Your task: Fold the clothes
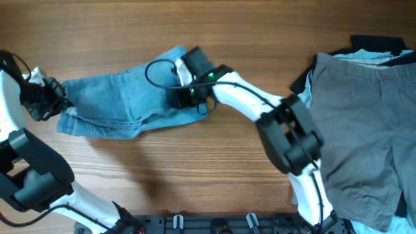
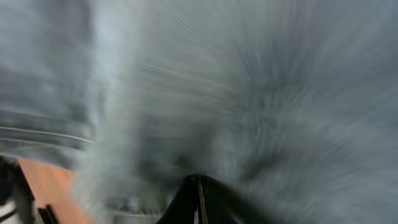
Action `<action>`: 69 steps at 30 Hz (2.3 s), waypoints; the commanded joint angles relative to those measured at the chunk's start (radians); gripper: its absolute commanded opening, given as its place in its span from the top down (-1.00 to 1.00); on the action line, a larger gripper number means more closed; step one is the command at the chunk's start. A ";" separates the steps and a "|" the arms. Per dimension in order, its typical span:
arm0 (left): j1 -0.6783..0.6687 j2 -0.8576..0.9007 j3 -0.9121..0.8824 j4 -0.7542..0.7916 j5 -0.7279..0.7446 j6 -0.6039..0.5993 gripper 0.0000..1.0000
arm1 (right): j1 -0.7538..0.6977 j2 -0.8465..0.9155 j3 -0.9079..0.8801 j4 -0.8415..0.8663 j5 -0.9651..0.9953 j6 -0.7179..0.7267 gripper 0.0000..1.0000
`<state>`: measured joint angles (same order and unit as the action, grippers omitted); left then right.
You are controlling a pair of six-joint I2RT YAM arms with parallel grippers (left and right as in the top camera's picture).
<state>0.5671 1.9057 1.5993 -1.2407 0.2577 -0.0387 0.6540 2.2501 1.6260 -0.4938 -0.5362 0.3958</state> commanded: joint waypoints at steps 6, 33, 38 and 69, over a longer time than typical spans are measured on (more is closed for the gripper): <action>-0.139 -0.109 0.259 -0.066 0.177 -0.003 0.92 | -0.008 0.080 -0.018 -0.117 -0.040 0.243 0.91; -0.920 0.139 0.238 0.106 0.004 -0.267 0.37 | -0.394 -0.691 -0.009 -0.523 0.427 -0.030 0.64; -1.019 0.247 0.200 0.163 0.013 -0.314 -0.97 | -0.393 -0.651 -0.010 -0.517 0.412 -0.030 0.64; -0.512 -0.007 0.323 -0.132 -0.138 -0.295 0.47 | -0.029 -0.012 -0.011 -0.398 0.002 0.263 0.91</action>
<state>-0.0074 1.8874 1.9469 -1.3571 0.0795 -0.3462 0.6479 2.1044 1.6253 -0.8085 -0.5293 0.4530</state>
